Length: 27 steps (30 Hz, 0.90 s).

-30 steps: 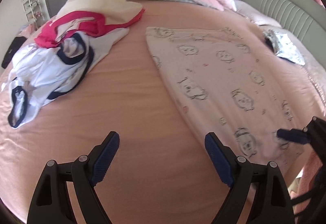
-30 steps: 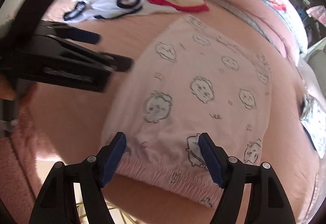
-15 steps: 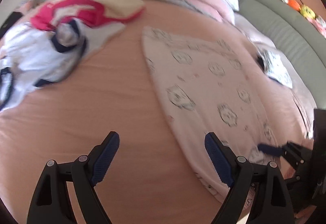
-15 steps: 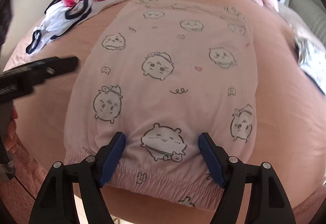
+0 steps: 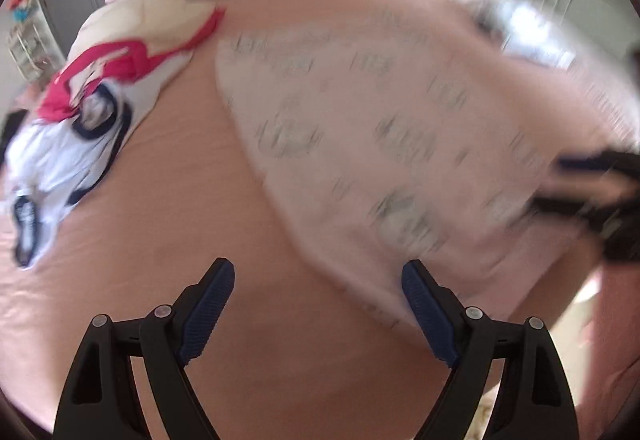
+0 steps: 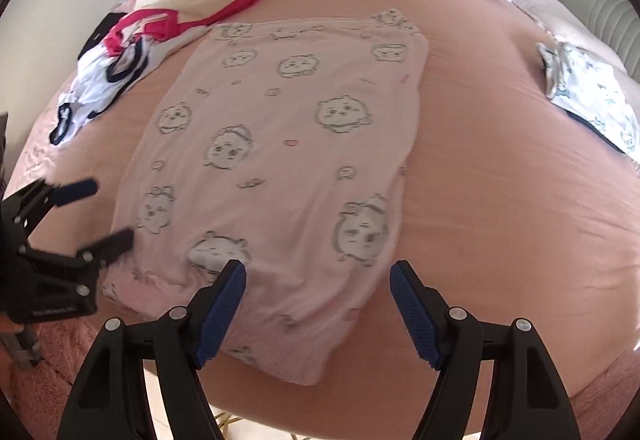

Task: Fold clothes

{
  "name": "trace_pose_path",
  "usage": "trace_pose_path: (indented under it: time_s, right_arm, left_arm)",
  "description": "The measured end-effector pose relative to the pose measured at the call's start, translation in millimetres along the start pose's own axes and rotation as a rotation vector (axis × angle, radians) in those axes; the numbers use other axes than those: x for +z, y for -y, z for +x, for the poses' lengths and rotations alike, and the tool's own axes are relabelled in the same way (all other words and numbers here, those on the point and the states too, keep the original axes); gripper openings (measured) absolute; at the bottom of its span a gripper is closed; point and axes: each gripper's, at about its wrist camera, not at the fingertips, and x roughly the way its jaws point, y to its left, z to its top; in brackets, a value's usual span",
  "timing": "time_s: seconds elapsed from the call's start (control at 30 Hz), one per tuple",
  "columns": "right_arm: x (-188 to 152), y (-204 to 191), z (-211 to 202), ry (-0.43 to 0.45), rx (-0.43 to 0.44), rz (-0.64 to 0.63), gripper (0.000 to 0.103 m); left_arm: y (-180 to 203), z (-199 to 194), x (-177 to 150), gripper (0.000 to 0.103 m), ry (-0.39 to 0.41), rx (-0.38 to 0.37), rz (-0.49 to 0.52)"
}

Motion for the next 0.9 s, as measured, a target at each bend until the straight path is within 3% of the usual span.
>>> trace_pose_path:
  time_s: [0.1, 0.17, 0.23, 0.37, 0.53, 0.57, 0.73, 0.8, 0.9]
  right_arm:
    - [9.0, 27.9, -14.2, 0.061, -0.032, 0.001, 0.075]
    - [21.6, 59.8, -19.0, 0.088, -0.077, 0.035, 0.075]
    - [29.6, 89.7, -15.5, 0.086, -0.087, 0.095, 0.075]
    - [34.1, 115.3, -0.7, 0.100, 0.033, 0.150, 0.075]
    - [31.2, 92.7, 14.9, 0.098, 0.131, 0.061, 0.075]
    - [29.6, 86.8, 17.2, 0.092, 0.140, 0.047, 0.074]
    - [27.0, 68.3, 39.4, 0.069, -0.010, -0.097, 0.074]
    - [29.0, 69.5, 39.7, 0.067, -0.028, -0.097, 0.074]
    - [29.5, 82.9, 37.1, 0.063, -0.133, -0.050, 0.074]
  left_arm:
    - [-11.9, -23.6, 9.5, 0.086, 0.031, 0.020, -0.116]
    - [-9.5, -41.6, 23.5, 0.086, 0.100, 0.000, -0.135]
    - [11.4, -33.3, 37.6, 0.086, 0.104, -0.021, -0.097]
    - [56.0, -12.5, 65.9, 0.086, 0.103, -0.062, -0.012]
    - [111.8, 13.4, 101.1, 0.085, 0.100, -0.113, 0.094]
    - [116.2, 18.6, 100.3, 0.083, 0.098, -0.094, 0.096]
    - [111.1, 31.0, 83.6, 0.084, 0.085, -0.074, 0.007]
    - [109.1, 31.8, 77.0, 0.084, 0.089, -0.071, -0.016]
    - [109.6, 28.9, 70.6, 0.084, 0.097, -0.059, -0.016]
